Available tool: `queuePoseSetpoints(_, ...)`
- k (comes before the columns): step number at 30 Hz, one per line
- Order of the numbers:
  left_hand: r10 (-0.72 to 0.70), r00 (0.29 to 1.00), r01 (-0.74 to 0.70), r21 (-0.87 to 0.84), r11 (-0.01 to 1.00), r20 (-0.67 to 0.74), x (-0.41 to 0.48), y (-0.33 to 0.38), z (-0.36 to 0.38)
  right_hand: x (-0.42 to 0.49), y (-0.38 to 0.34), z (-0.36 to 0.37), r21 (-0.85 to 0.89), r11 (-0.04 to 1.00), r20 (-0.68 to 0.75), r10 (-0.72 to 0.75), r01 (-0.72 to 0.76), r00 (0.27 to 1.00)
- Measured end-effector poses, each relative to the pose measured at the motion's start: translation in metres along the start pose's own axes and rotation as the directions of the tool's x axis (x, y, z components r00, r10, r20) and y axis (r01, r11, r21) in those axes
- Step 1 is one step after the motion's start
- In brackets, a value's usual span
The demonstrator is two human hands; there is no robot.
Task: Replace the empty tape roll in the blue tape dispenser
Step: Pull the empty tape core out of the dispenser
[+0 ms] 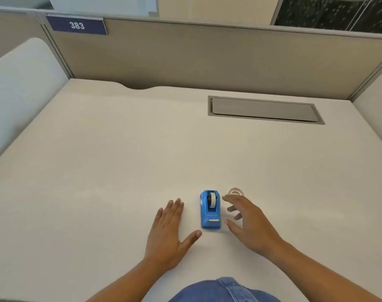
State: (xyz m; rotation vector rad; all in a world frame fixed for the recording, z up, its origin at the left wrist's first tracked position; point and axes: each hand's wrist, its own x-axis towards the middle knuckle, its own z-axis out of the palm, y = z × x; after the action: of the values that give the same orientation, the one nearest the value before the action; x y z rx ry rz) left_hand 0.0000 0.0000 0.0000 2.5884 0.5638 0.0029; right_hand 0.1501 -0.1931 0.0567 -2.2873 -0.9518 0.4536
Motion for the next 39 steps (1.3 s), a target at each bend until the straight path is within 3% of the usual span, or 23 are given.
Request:
queuePoseSetpoints(4,0.057,0.998,-0.056,-0.203,0.977,-0.005,0.022,0.013,-0.005,0.030,-0.016,-0.011,-0.025,0.998,0.022,-0.055,0.055,0.998)
queuePoseSetpoints(7,0.136,0.988,-0.102,-0.349,0.931,0.076,0.040,0.024,-0.007,0.048,-0.025,-0.016,-0.059,0.995,0.117,-0.069,0.077,0.991)
queuePoseSetpoints(13,0.102,0.986,-0.012,-0.548,0.836,0.134,0.051,0.028,0.002,0.062,-0.027,-0.013,-0.143,0.982,0.270,-0.083,0.125,0.959)
queuePoseSetpoints(21,0.097,0.989,-0.022,-0.552,0.834,0.107,0.052,0.026,0.003,0.065,-0.031,-0.008,-0.288,0.929,0.326,-0.133,0.232,0.936)
queuePoseSetpoints(39,0.100,0.994,-0.066,-0.462,0.884,0.049,0.053,0.025,0.012,0.076,-0.043,-0.013,-0.336,0.913,0.345,-0.108,0.230,0.932)
